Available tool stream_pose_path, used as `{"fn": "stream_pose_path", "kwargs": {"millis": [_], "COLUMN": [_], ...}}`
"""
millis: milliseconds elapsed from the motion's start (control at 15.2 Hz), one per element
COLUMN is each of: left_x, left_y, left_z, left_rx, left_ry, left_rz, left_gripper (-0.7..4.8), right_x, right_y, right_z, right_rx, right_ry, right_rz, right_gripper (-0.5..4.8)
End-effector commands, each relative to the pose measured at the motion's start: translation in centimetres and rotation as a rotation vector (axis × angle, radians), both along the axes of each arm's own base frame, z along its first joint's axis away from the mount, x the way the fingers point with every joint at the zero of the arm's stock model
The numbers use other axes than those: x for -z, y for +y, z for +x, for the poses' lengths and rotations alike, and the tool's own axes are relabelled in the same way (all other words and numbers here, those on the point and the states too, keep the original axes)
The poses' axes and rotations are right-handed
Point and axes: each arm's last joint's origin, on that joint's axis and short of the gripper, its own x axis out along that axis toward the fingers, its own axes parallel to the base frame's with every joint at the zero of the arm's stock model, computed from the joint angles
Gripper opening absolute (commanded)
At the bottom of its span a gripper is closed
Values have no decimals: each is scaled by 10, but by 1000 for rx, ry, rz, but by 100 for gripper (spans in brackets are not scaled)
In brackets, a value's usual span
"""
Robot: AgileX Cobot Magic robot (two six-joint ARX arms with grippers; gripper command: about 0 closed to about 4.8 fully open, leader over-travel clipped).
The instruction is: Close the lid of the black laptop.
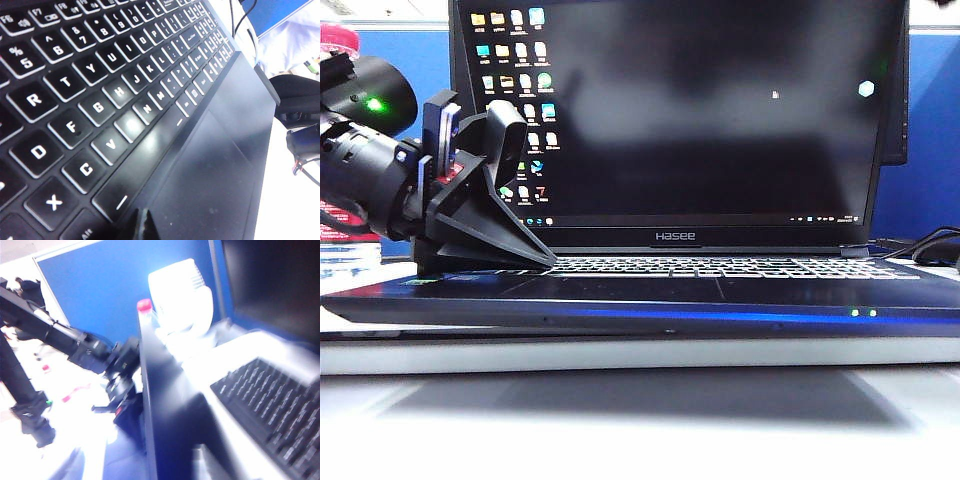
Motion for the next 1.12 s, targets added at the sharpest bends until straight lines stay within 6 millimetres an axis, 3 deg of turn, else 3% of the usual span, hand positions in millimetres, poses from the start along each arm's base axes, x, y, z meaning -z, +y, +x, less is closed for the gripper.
{"fn": "stream_pose_path", "kwargs": {"millis": [66, 396, 594, 1122], "left_x": [14, 14, 14, 14], "left_y": [2, 2, 2, 2], "left_z": [-7, -7, -7, -7], "left_rx": [-20, -18, -19, -21], "left_ry": [90, 95, 95, 87], "left_rz": [70, 66, 66, 67], "left_gripper": [-5, -5, -5, -5], "right_x": [-16, -23, -8, 4], "right_y": [-2, 0, 5, 20], "right_z": [8, 36, 54, 49], "right_rx": [-4, 42, 34, -8], "right_ry": [-106, -78, -11, 123], "right_rz": [1, -54, -54, -57], "right_gripper": [-8, -6, -6, -6]}}
